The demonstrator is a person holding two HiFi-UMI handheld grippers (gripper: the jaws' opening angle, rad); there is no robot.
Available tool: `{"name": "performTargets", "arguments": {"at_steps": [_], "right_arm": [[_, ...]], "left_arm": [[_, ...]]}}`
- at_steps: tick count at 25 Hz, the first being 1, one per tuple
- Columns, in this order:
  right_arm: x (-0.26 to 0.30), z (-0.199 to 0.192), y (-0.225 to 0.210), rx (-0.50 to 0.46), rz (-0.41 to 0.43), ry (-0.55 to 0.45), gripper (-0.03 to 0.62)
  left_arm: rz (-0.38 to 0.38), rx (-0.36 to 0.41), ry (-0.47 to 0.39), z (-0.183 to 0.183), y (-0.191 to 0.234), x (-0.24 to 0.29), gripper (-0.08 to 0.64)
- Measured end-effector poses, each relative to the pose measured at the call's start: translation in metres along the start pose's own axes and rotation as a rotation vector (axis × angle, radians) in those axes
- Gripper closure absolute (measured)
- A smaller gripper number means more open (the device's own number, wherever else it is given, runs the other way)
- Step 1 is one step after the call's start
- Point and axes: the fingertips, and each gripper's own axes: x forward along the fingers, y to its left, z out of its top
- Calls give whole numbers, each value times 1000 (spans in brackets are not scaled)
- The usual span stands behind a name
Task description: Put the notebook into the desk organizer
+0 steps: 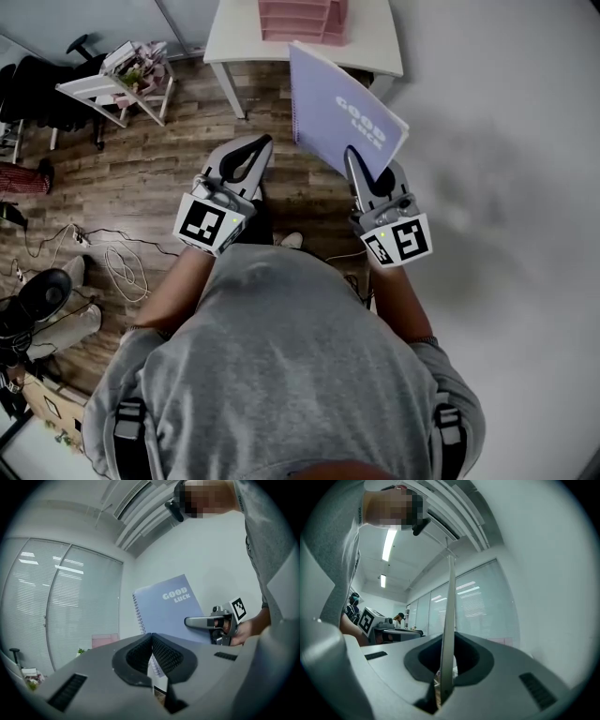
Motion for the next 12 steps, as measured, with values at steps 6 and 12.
{"name": "performTargets", "arguments": {"at_steps": [6, 12], "right_arm": [[29, -6, -25, -1, -2, 12, 554], [79, -6, -57, -4, -16, 20, 554]], "left_arm": [[1, -3, -10, -8, 28, 26, 540], [2, -15, -31, -7, 82, 63, 540]]}}
